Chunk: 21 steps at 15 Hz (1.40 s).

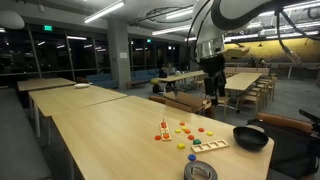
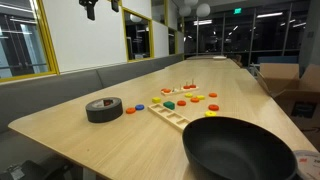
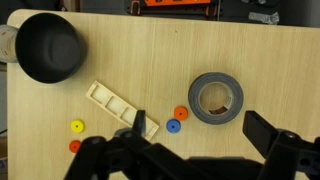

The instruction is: Remove the orange circle from the wooden object.

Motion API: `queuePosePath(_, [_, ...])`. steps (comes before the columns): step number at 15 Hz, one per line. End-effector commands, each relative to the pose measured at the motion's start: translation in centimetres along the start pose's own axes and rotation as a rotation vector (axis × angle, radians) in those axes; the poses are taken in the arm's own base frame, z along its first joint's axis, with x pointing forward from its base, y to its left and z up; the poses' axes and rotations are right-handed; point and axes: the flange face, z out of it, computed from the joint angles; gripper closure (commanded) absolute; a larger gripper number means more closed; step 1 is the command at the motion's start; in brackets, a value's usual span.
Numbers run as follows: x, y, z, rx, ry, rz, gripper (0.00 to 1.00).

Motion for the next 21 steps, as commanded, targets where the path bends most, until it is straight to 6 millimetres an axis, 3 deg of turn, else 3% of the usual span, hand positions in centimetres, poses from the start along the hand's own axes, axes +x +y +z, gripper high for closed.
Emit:
queuePosePath(1, [0.0,0.0,-0.2,0.000,0.004,0.000,0.00])
queuePosePath(8, [0.0,0.0,-0.5,0.003,0.013,0.004,0.00])
queuePosePath(11, [1.1,-0.6,0.7,0.028,0.021,0.026,0.00])
queuePosePath(16, [4.8,-3.3,3.5,0.124,0.100,0.112,0.00])
queuePosePath(21, [9.7,-5.7,8.2,0.212,0.186,0.243,0.00])
